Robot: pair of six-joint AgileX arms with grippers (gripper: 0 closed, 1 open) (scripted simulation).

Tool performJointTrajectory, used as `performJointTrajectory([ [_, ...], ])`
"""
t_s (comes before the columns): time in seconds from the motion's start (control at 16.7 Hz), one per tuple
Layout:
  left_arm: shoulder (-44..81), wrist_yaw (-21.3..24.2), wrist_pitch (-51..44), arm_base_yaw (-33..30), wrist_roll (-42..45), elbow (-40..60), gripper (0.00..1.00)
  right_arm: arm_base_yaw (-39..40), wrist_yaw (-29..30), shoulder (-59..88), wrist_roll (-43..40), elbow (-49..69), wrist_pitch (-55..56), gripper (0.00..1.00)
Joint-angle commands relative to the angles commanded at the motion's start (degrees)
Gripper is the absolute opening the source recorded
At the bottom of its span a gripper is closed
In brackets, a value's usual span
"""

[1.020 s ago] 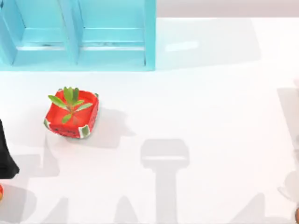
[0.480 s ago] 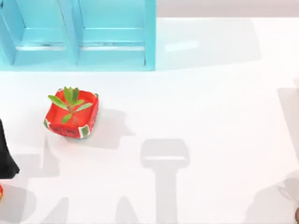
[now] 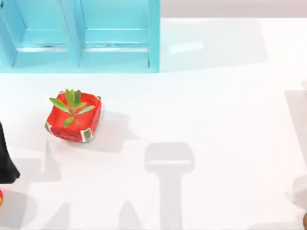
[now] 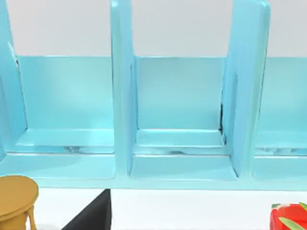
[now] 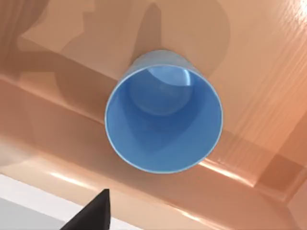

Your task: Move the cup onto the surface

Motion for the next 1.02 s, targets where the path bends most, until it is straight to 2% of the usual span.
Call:
performJointTrajectory([
  [0.36, 0.00, 0.00, 0.00, 0.00, 0.00, 0.00, 1.00, 0.38, 0.02, 1.02, 0.33, -1.38, 2.39, 1.00],
  [0.78, 0.00, 0.00, 0.00, 0.00, 0.00, 0.00, 1.00, 1.20, -0.16, 6.75, 1.24, -11.76, 18.63, 1.00],
  [1.02, 0.00, 0.00, 0.00, 0.00, 0.00, 0.00, 1.00, 0.50, -0.02, 6.37, 0.61, -16.75, 23.07, 1.00],
])
